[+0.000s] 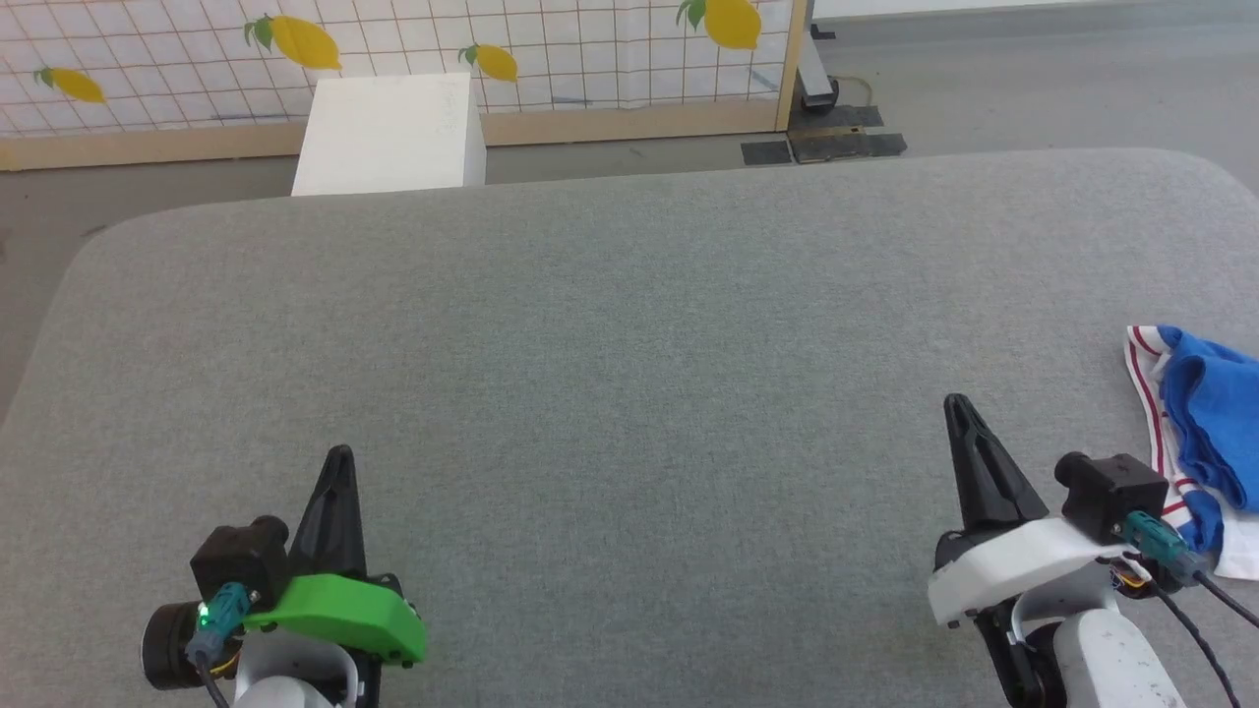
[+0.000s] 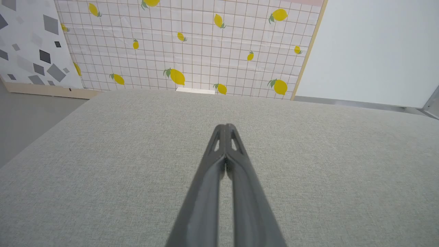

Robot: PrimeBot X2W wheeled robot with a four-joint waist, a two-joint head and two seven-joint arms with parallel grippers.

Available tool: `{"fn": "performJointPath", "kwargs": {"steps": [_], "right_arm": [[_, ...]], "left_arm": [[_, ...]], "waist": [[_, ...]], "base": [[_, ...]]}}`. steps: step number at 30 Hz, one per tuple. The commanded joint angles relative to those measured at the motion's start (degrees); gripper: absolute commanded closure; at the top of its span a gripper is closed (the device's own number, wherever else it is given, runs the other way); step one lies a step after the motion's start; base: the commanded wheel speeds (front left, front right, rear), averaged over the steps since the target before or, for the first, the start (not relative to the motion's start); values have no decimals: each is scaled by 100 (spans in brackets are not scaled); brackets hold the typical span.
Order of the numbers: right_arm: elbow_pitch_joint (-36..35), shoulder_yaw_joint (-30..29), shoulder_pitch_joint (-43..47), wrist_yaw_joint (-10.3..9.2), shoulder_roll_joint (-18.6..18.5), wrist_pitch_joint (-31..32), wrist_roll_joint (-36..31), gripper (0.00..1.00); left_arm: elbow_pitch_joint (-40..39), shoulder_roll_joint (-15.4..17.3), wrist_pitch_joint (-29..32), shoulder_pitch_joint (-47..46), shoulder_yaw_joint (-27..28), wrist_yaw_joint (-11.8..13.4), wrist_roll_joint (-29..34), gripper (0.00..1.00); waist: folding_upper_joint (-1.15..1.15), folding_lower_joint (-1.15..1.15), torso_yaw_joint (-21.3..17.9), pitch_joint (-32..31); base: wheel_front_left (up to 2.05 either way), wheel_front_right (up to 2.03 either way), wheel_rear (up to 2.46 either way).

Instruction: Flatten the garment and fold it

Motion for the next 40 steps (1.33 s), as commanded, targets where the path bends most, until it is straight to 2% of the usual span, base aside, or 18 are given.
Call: {"fn": "performJointPath", "kwargs": {"steps": [1,40], "right_arm": [[-68,-8,82,-2,1,25,-61,100],[-664,-66,380,-5,3,446,-522,100]], "left_arm": [[-33,-40,34,42,26,-49,132,100],[-294,-308,501,111,282,-212,817,100]], "waist": [[0,0,11,-4],[0,0,285,-93]], "base": [[0,0,0],[0,0,0]]}}
